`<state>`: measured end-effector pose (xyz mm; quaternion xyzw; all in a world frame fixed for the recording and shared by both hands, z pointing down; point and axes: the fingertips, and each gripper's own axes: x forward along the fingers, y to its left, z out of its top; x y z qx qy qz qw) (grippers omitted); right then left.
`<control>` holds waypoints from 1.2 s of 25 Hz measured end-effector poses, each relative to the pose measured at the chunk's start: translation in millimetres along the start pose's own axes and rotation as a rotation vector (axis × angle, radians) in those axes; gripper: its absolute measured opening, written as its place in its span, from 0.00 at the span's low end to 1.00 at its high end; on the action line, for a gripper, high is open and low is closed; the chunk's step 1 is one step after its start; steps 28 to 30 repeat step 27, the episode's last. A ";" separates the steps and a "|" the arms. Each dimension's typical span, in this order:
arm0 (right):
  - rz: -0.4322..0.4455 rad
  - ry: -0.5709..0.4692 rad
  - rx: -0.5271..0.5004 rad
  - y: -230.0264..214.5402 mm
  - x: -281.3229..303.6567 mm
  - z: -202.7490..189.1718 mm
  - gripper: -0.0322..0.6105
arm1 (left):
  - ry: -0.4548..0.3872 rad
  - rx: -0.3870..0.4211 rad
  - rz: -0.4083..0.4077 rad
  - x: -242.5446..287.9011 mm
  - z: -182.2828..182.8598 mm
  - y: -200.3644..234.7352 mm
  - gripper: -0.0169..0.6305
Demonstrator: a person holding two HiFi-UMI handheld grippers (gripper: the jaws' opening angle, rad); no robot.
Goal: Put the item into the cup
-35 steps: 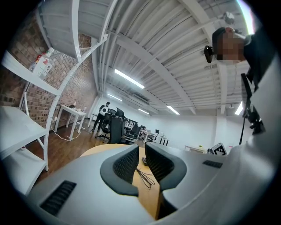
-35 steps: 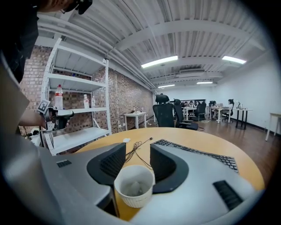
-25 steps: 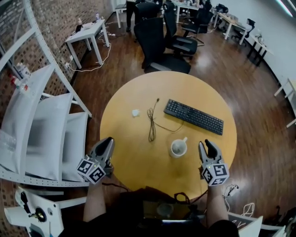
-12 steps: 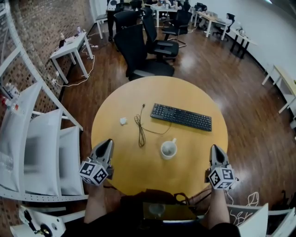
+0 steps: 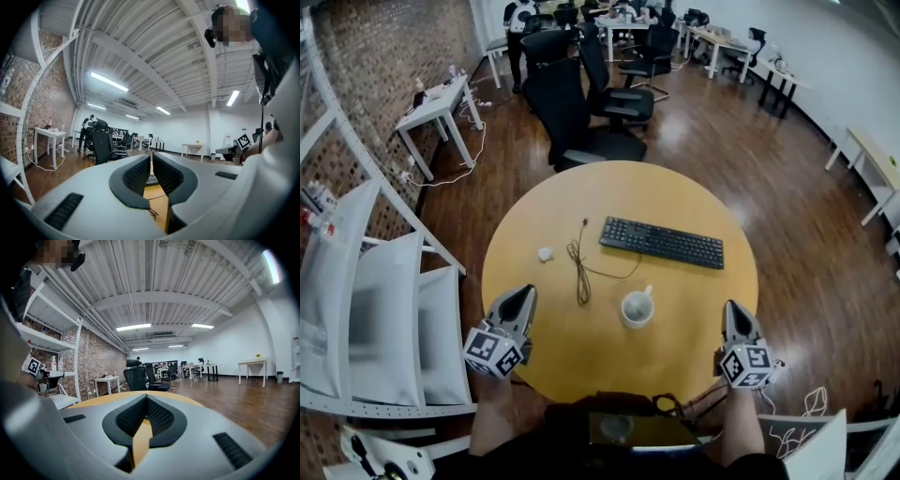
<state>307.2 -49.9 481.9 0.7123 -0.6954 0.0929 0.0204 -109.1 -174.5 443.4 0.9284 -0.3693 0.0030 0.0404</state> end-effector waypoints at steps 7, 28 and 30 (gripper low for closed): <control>0.014 0.035 -0.004 1.7 13.4 -4.1 0.06 | 0.005 -0.020 0.009 1.9 -3.0 -3.3 0.05; 0.045 0.102 0.030 -5.5 29.9 -20.7 0.06 | -0.027 -0.123 0.099 -12.0 -4.0 33.6 0.05; 0.045 0.102 0.030 -5.5 29.9 -20.7 0.06 | -0.027 -0.123 0.099 -12.0 -4.0 33.6 0.05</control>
